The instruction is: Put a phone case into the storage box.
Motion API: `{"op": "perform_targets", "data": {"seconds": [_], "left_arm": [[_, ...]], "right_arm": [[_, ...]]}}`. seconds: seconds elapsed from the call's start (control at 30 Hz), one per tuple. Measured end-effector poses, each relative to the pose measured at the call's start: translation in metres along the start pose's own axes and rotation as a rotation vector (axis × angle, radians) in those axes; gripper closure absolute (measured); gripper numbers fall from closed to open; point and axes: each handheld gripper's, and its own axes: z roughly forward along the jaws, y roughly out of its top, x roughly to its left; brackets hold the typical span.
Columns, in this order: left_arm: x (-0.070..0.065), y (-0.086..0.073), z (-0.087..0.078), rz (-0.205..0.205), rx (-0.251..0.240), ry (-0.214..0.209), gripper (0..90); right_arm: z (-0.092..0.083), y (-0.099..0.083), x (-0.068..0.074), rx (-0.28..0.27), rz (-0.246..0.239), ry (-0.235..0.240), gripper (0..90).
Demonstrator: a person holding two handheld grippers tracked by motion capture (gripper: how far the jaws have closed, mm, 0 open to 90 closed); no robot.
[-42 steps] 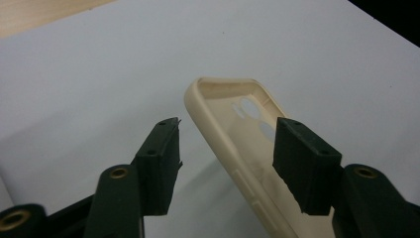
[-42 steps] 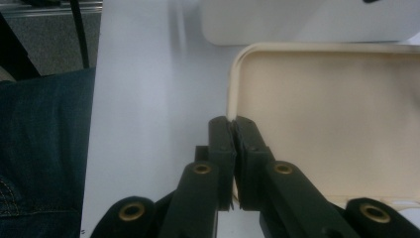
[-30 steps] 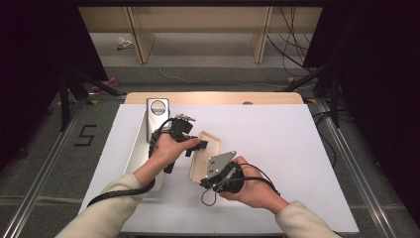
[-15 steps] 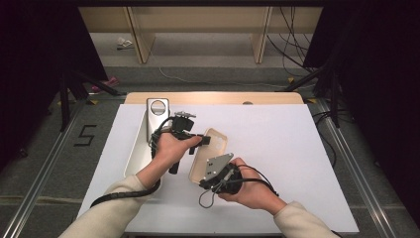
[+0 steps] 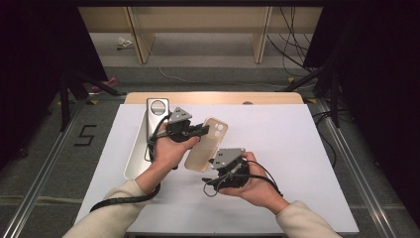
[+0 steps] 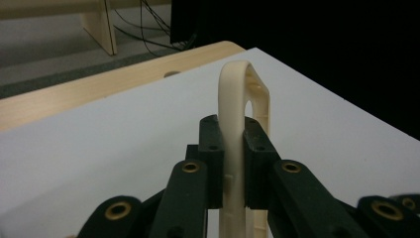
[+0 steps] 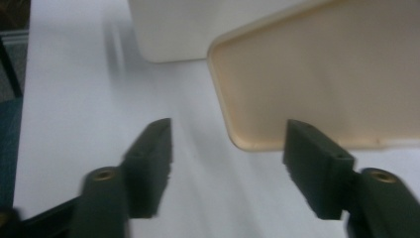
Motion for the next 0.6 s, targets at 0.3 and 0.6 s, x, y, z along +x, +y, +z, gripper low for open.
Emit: {"op": "perform_targets", "data": {"seconds": [0.3, 0.6], "left_arm": [[0.012, -0.003, -0.015, -0.023, -0.076, 0.006, 81.1], [0.022, -0.004, -0.028, -0.039, -0.129, 0.014, 81.0]], "right_arm": [[-0.009, -0.011, -0.011, -0.059, 0.085, -0.050, 22.9], [-0.018, -0.021, -0.019, -0.091, 0.149, -0.074, 18.9]]}}
